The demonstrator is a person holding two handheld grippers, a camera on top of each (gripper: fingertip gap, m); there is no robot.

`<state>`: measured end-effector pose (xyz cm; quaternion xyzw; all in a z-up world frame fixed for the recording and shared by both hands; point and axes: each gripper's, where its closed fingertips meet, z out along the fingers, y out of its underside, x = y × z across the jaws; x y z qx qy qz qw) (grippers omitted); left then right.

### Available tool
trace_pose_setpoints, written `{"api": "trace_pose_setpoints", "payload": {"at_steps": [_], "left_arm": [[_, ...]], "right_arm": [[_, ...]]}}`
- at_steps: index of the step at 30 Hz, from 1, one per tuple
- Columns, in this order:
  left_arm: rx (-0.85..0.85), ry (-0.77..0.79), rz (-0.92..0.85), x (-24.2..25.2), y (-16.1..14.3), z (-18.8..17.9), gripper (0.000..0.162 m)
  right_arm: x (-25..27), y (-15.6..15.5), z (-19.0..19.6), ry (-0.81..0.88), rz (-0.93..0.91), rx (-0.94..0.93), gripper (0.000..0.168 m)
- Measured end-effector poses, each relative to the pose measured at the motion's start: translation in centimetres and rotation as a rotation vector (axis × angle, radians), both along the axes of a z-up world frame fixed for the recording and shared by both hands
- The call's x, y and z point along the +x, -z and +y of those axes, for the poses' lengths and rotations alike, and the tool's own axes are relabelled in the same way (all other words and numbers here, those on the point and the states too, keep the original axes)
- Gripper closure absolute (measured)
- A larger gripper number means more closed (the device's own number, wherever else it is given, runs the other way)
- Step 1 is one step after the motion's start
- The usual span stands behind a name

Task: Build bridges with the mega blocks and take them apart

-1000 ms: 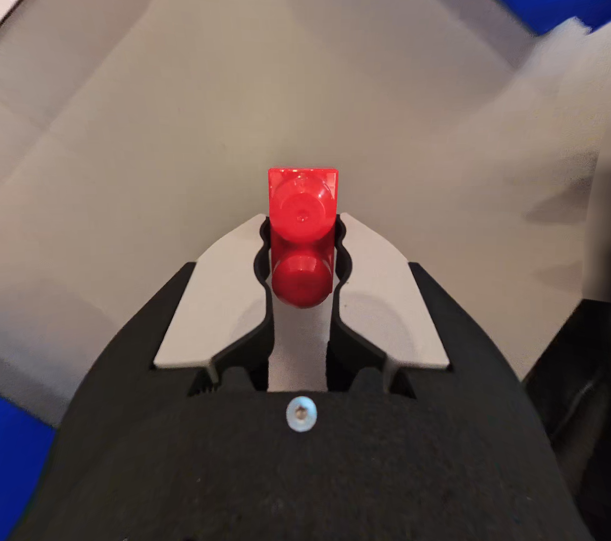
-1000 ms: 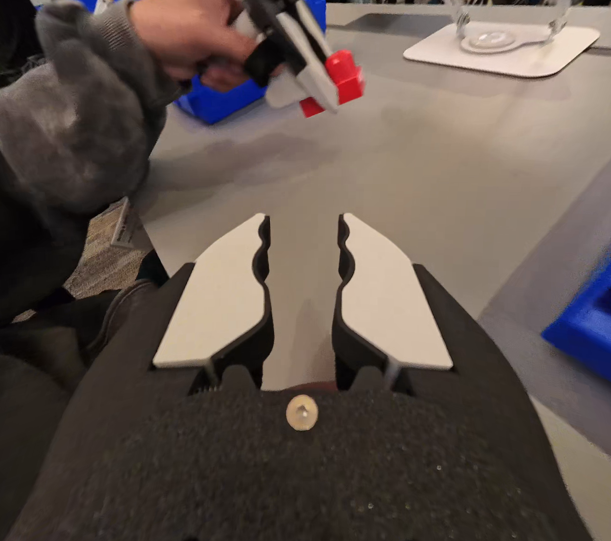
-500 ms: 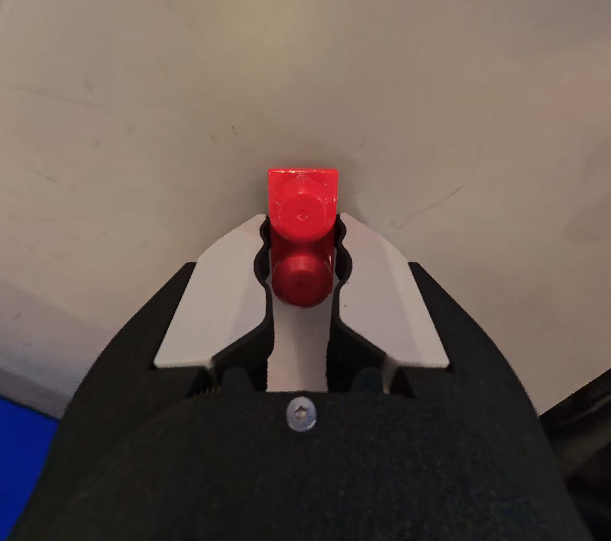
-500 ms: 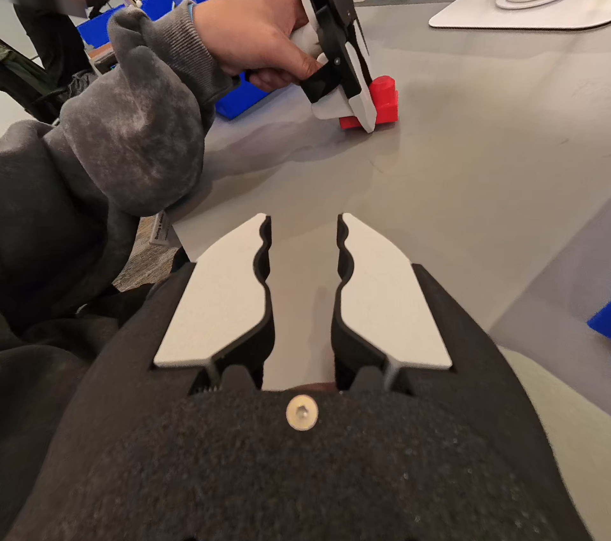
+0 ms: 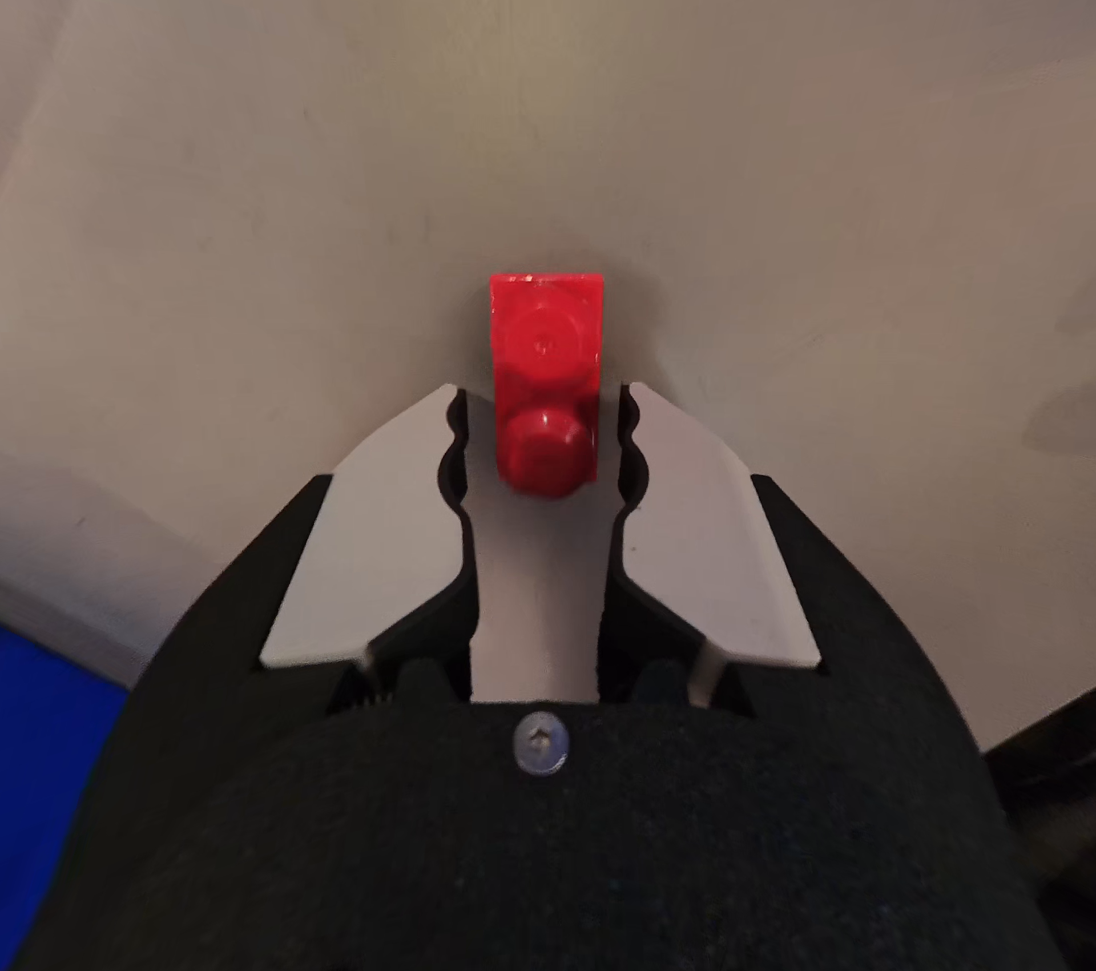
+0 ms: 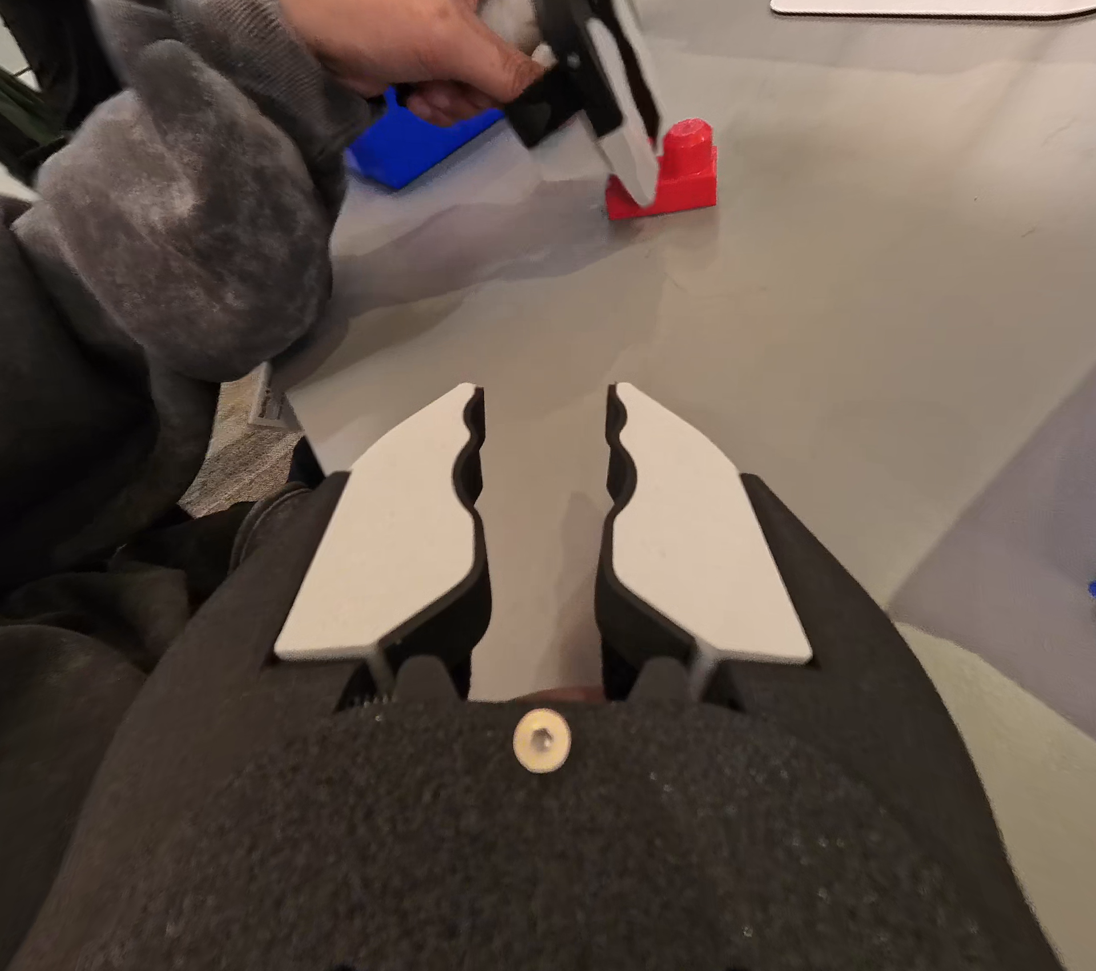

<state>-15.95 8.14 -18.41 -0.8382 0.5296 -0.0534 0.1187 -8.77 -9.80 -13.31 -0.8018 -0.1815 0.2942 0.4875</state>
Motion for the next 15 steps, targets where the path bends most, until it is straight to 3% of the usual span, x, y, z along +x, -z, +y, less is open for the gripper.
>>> {"api": "trace_pose_setpoints", "payload": {"at_steps": [3,6,9,15], "left_arm": [[0.095,-0.026,-0.130,-1.2,-3.1,-1.1,0.113],[0.178,-0.107,-0.431,-2.3,-5.5,-3.8,0.113],[0.225,-0.142,-0.708,-3.9,-5.8,-7.9,0.118],[0.241,-0.140,-0.826,-5.7,-5.5,-12.2,0.120]], "right_arm": [[0.5,-0.1,2.0,0.093,-0.006,-0.001,0.123],[-0.1,-0.3,4.6,0.154,-0.080,0.024,0.108],[-1.6,0.2,7.8,0.187,-0.201,0.033,0.096],[-4.7,3.2,14.6,0.214,-0.377,-0.080,0.094]]}}
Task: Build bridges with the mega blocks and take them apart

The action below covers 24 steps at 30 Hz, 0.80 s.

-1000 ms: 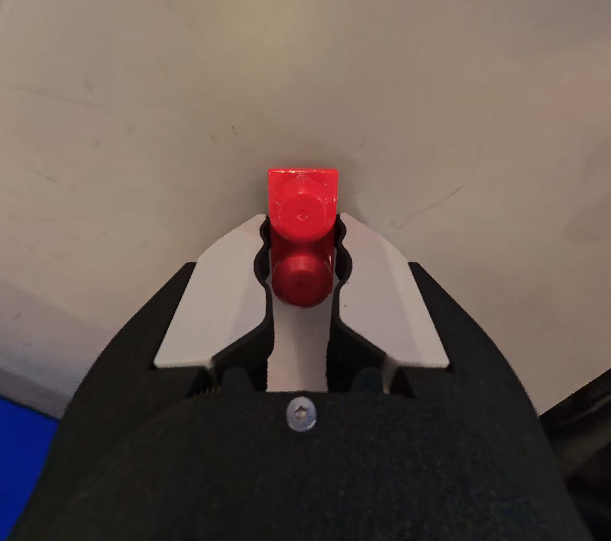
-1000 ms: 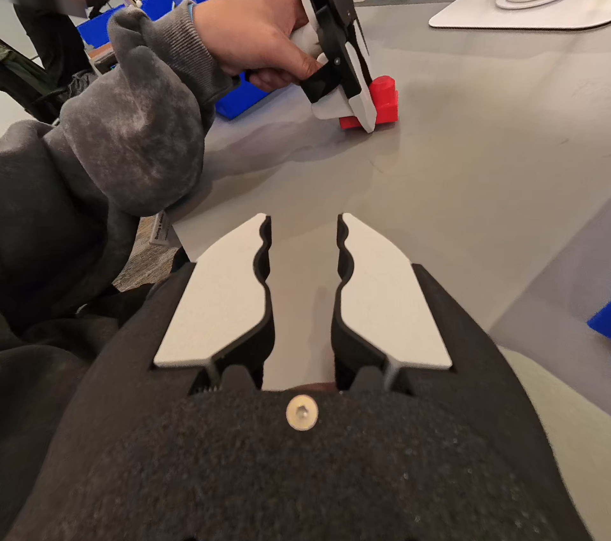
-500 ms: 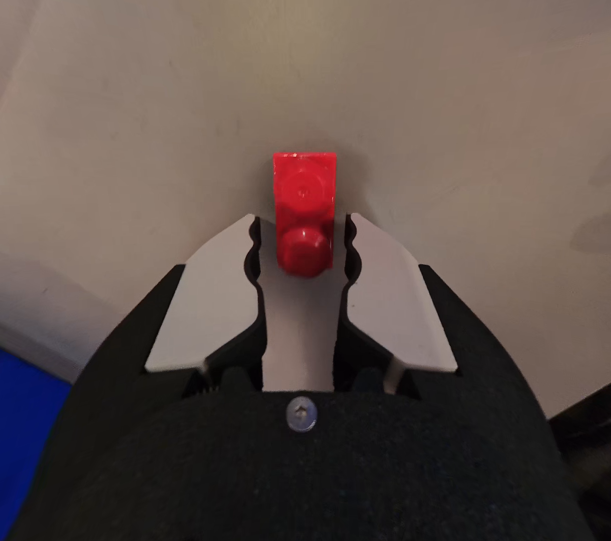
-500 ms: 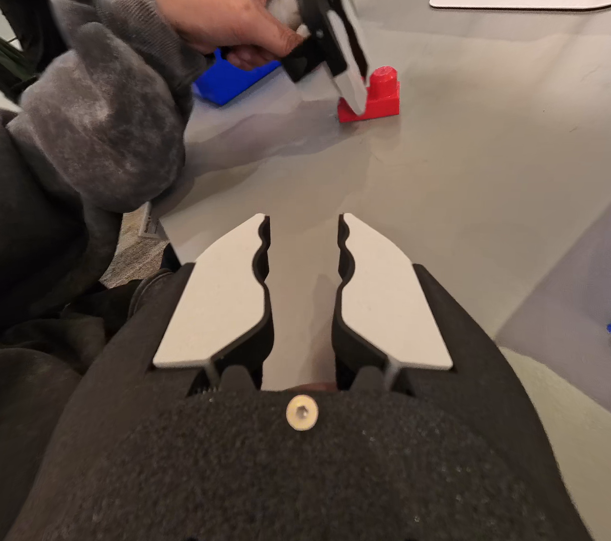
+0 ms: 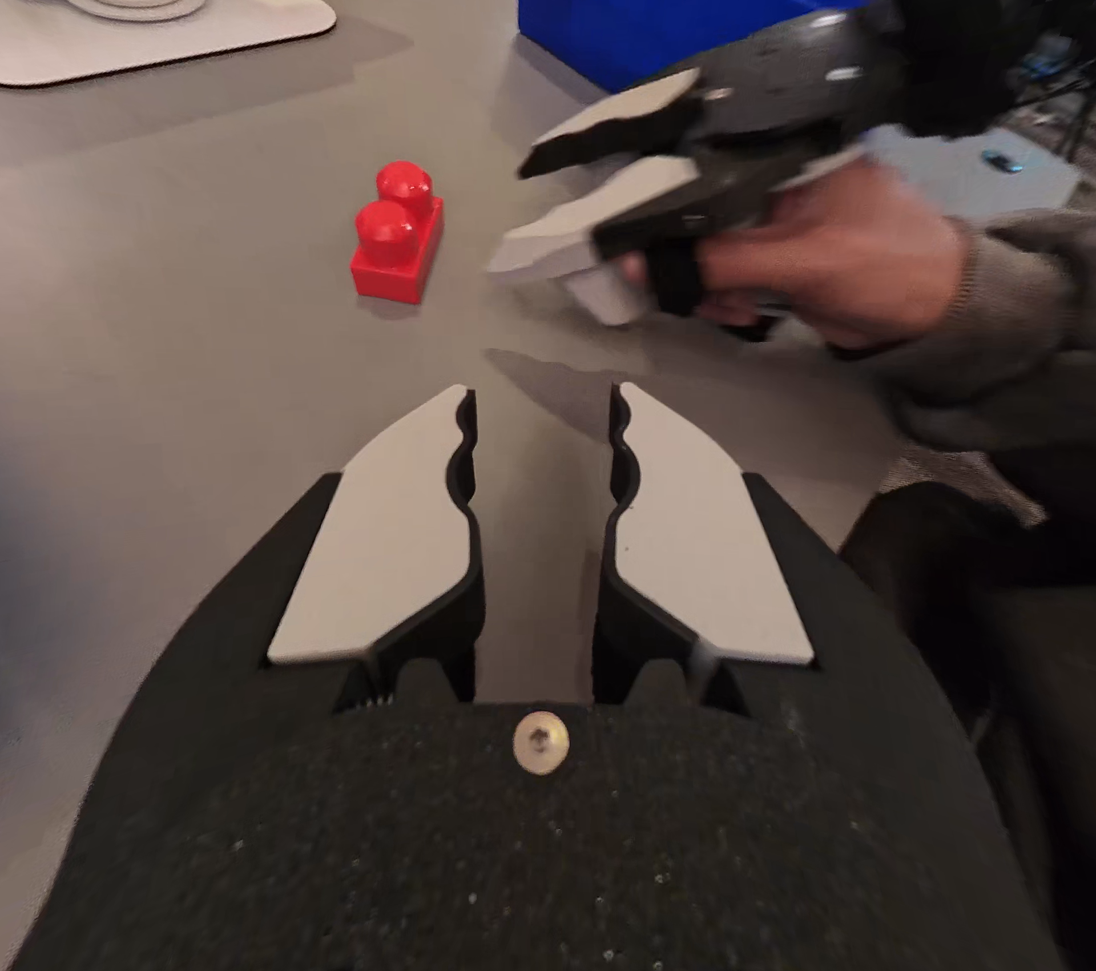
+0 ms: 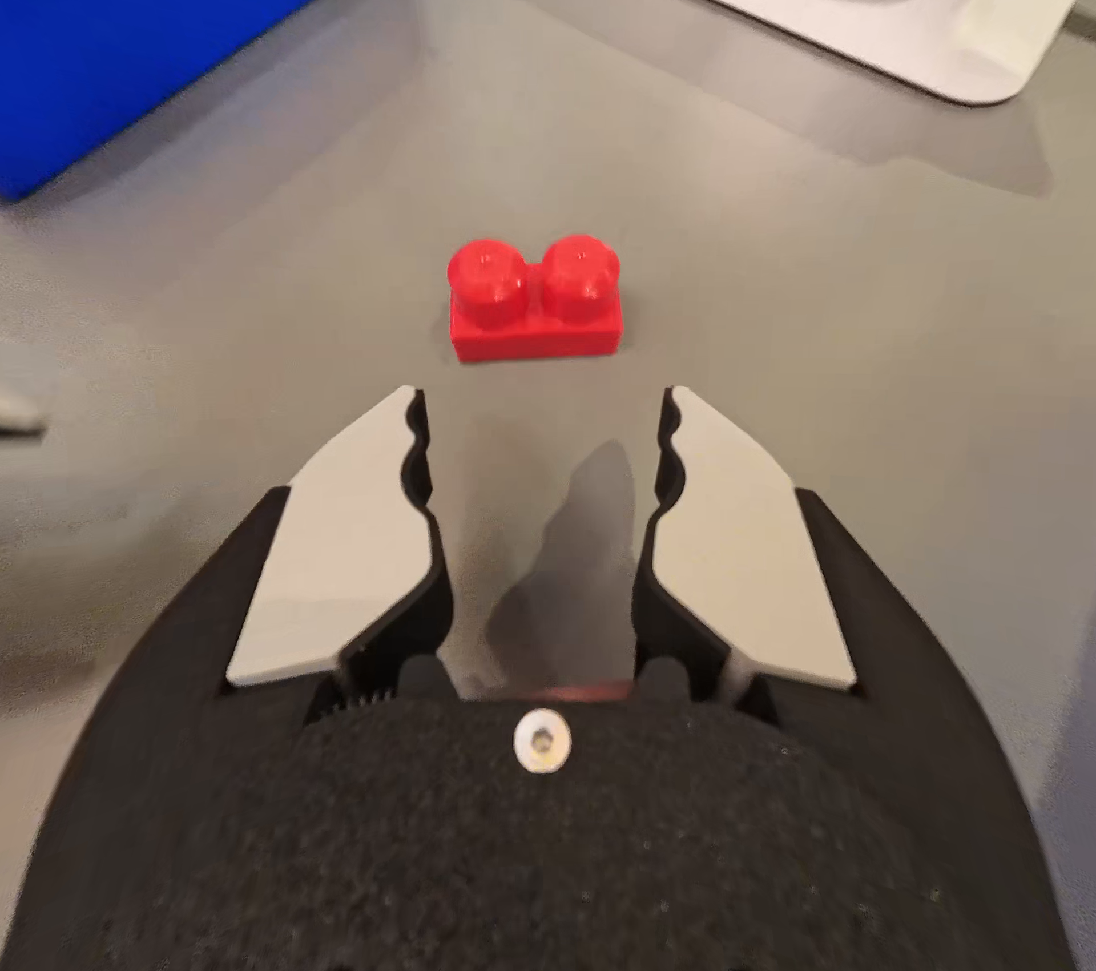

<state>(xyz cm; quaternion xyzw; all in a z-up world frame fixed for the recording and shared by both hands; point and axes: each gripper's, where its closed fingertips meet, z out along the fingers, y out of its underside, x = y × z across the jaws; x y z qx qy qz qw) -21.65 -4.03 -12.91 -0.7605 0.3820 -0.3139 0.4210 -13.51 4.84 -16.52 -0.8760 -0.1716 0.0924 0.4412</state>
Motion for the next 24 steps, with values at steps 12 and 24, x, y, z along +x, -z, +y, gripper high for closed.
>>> {"api": "trace_pose_setpoints", "payload": {"at_steps": [12,24], "left_arm": [[0.064,0.112,0.110,1.3,1.2,-1.7,0.120],[-0.042,0.125,0.077,1.3,1.9,-1.4,0.120]], "right_arm": [[-1.9,-0.7,3.9,-0.022,-0.028,0.005,0.100],[16.3,-19.8,-5.6,0.202,-0.180,0.347,0.100]]}}
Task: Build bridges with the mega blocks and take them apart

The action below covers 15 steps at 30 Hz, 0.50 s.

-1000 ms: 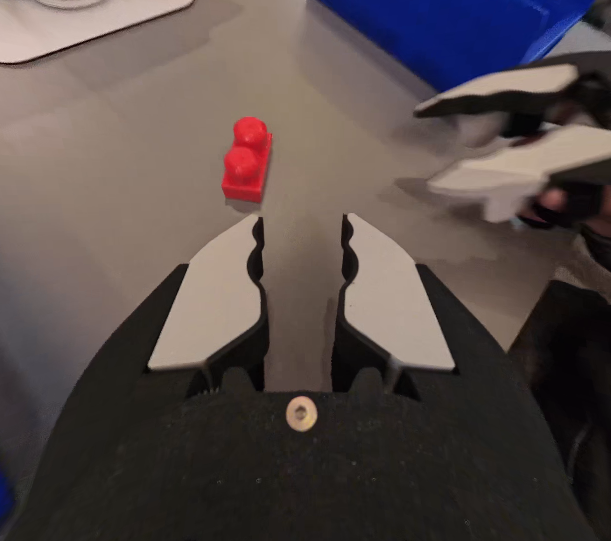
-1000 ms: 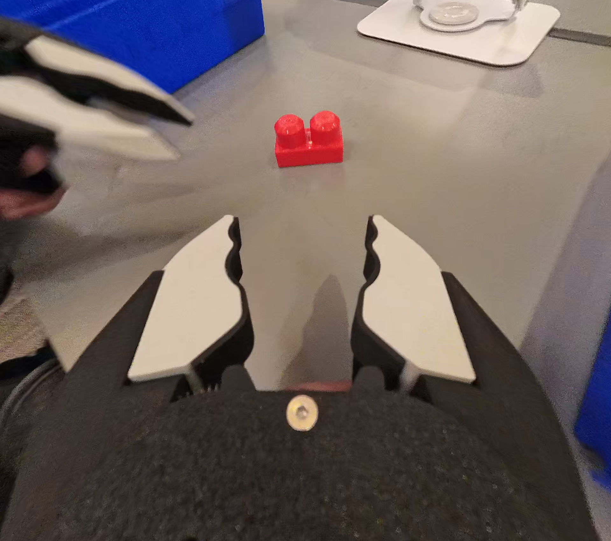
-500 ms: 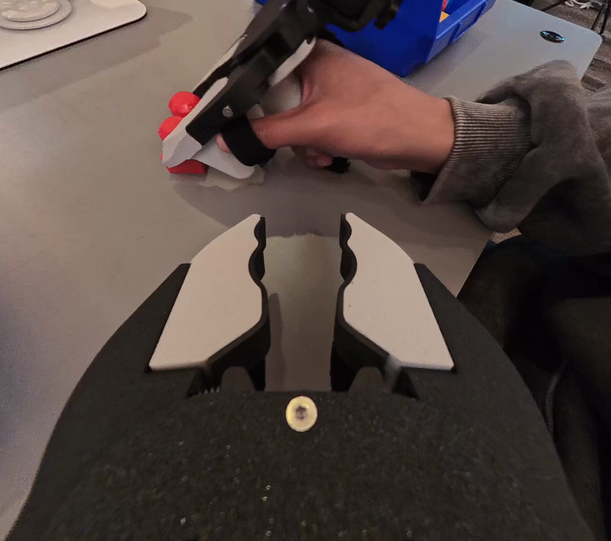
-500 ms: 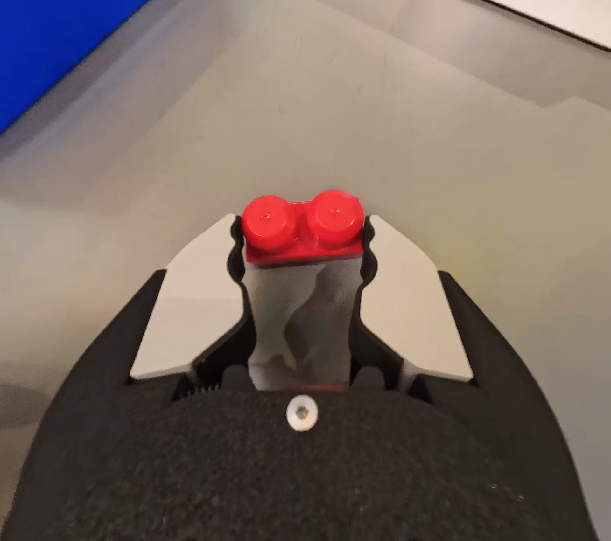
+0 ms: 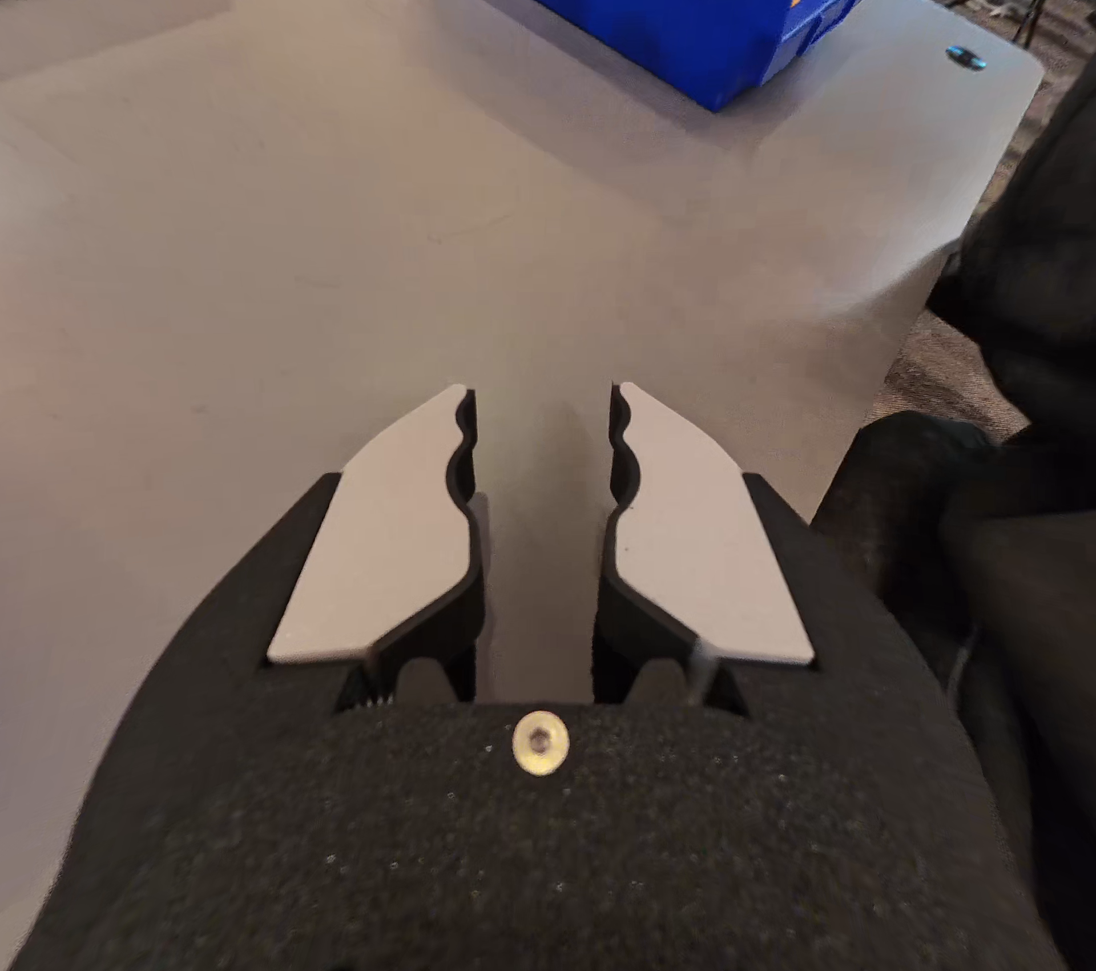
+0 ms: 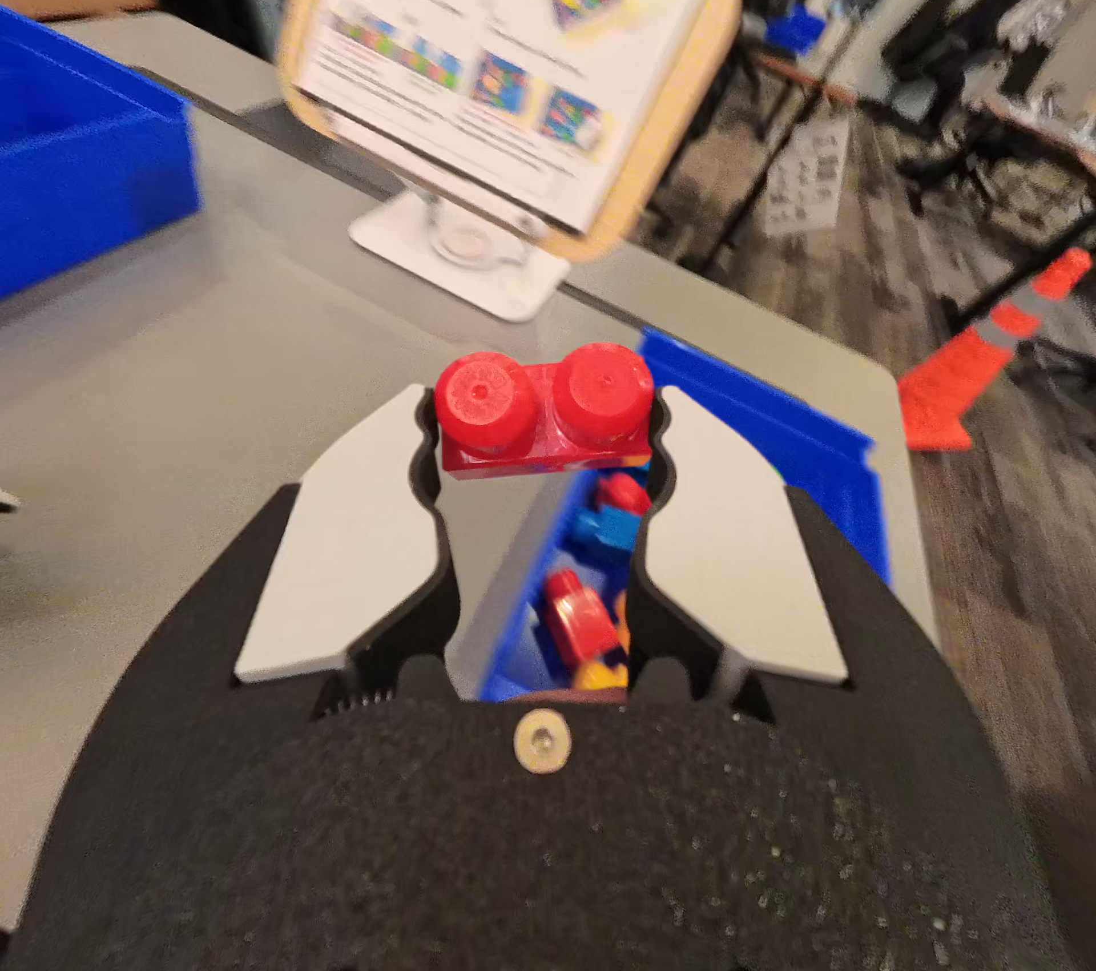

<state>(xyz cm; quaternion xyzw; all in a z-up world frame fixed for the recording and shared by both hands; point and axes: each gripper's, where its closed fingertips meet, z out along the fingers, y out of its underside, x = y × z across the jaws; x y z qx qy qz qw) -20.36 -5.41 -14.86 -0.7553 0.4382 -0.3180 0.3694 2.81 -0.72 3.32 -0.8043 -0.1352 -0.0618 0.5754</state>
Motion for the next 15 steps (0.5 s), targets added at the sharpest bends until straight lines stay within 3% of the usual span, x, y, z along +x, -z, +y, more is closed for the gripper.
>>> {"api": "trace_pose_setpoints", "payload": {"at_steps": [2,6,9,12,15], "left_arm": [[-0.007,0.007,0.000,0.1,0.1,-0.1,0.119],[0.024,0.009,0.035,0.2,0.4,-0.1,0.120],[0.025,0.018,0.053,0.4,0.8,-0.2,0.119],[0.024,0.027,0.061,0.5,1.0,-0.3,0.119],[0.027,0.029,0.066,0.4,1.1,-0.3,0.119]], "right_arm": [[5.5,1.8,-1.0,0.088,0.040,-0.130,0.100],[14.7,8.3,-2.6,0.264,0.089,-0.367,0.100],[16.0,12.1,-2.8,0.233,0.156,-0.482,0.100],[18.3,14.7,-4.3,0.267,-0.108,-0.634,0.100],[17.4,16.7,-4.2,0.178,-0.156,-0.681,0.100]]}}
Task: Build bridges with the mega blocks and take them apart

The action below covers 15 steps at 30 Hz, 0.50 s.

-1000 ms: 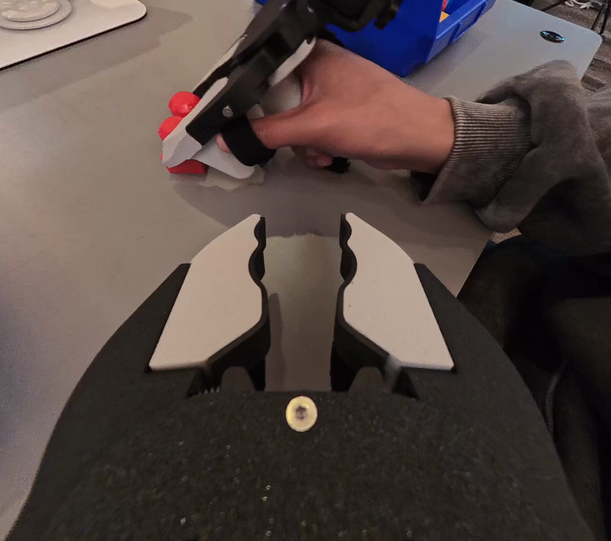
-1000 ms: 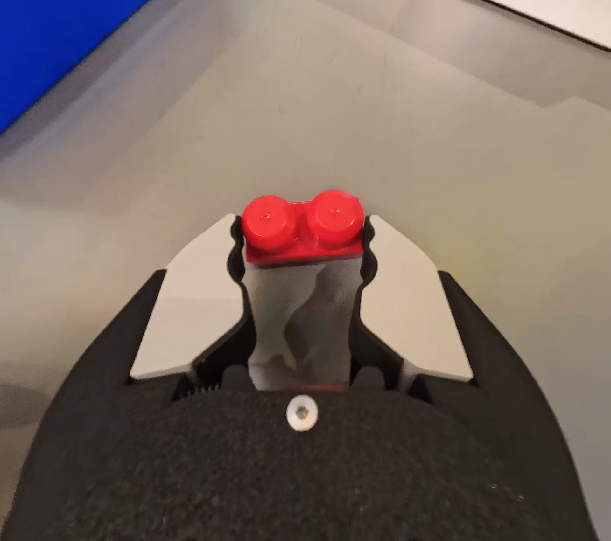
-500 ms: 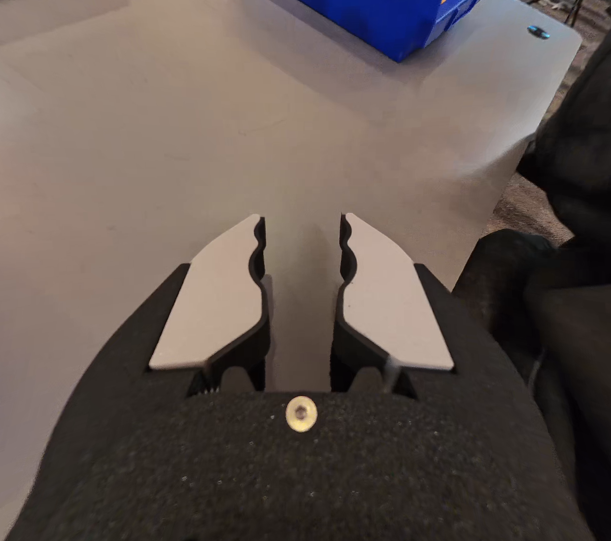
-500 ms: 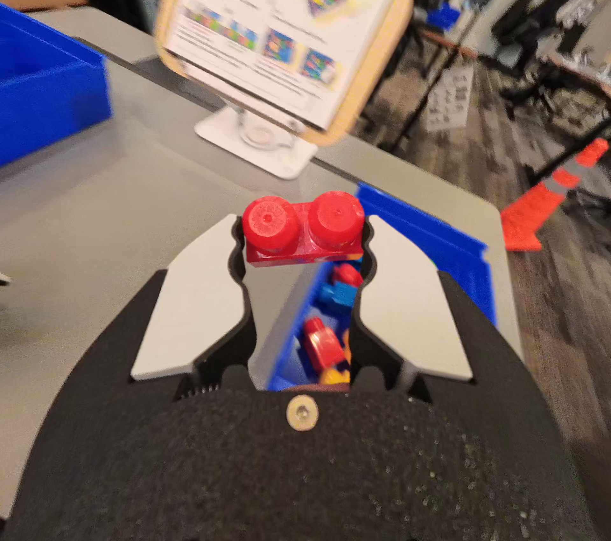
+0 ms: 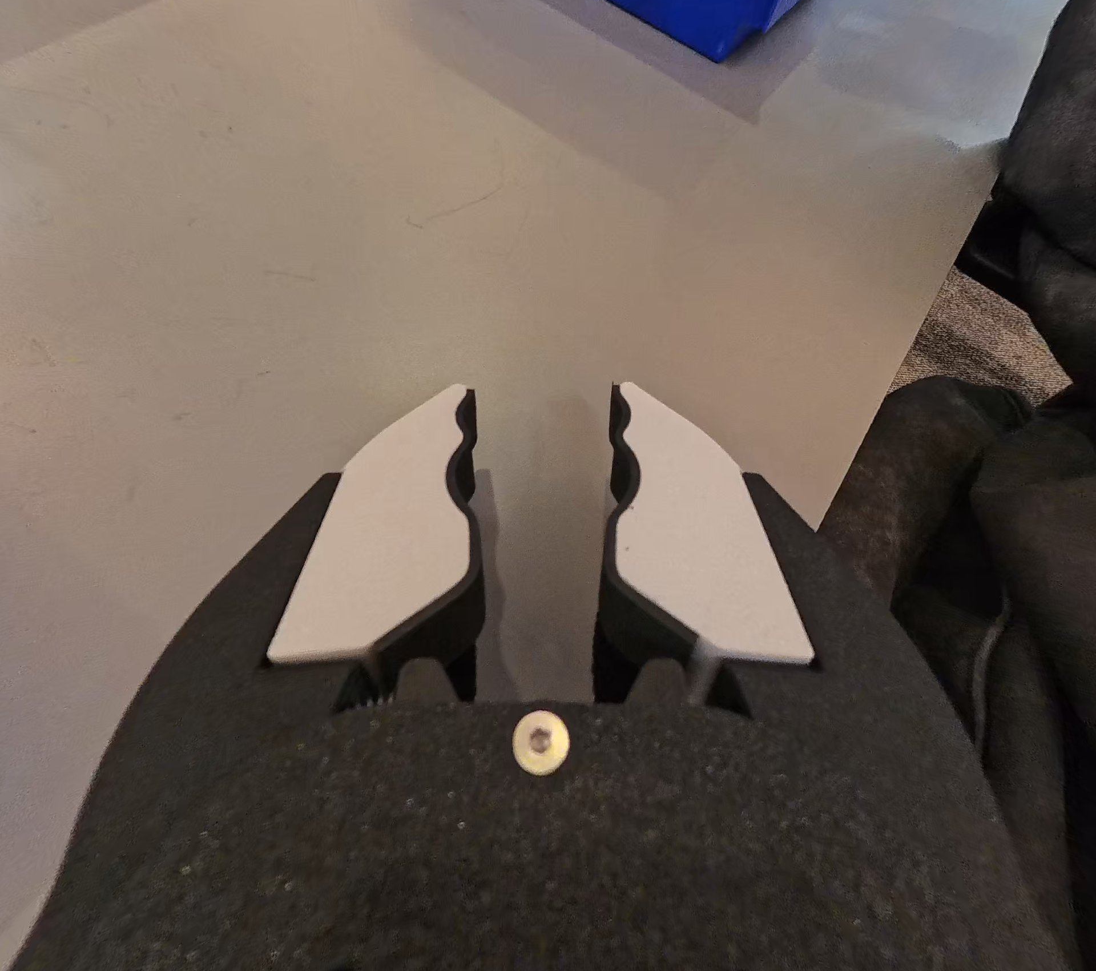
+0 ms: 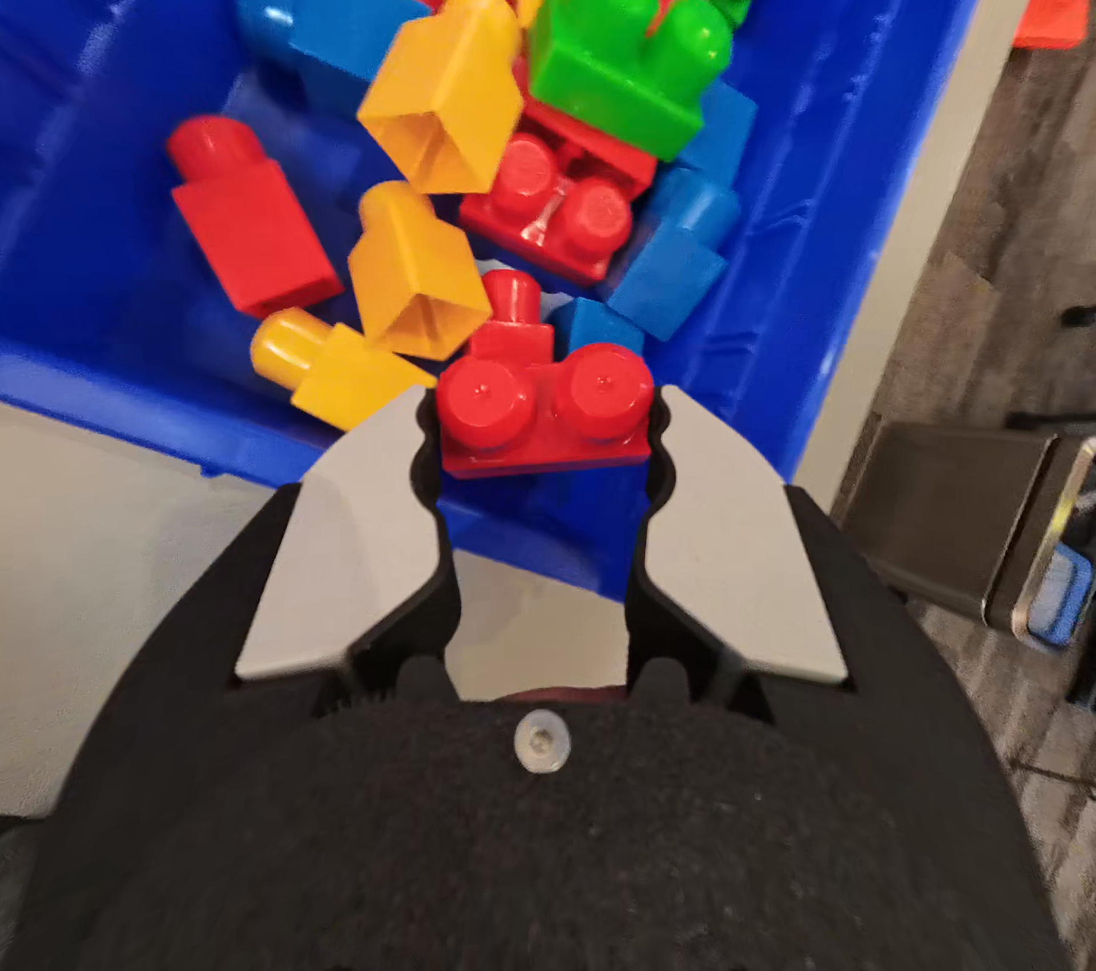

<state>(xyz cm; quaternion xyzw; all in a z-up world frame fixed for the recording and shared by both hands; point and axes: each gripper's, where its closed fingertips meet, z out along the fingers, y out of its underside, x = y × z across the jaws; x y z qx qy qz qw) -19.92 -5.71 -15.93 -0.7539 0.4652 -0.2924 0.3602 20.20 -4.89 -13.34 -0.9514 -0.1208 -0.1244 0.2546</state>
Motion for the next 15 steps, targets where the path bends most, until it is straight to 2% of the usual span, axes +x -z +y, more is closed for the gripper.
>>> {"api": "trace_pose_setpoints", "payload": {"at_steps": [4,8,9,11,15], "left_arm": [[-0.007,0.006,0.005,0.0,0.1,-0.1,0.119],[0.006,0.006,0.016,-0.1,0.1,-0.1,0.119],[0.009,0.005,0.018,-0.1,0.2,-0.1,0.119],[0.006,0.003,0.018,-0.1,0.2,0.0,0.119],[-0.001,-0.012,-0.005,-0.1,-0.1,0.2,0.117]], "right_arm": [[0.5,0.8,2.4,0.027,-0.004,0.090,0.099],[1.4,0.0,2.3,0.038,-0.050,0.124,0.096],[1.4,-1.2,2.0,0.040,-0.064,0.149,0.094],[1.1,-5.2,1.5,0.046,-0.089,0.259,0.099],[-4.3,-14.0,0.6,-0.079,0.045,0.577,0.105]]}}
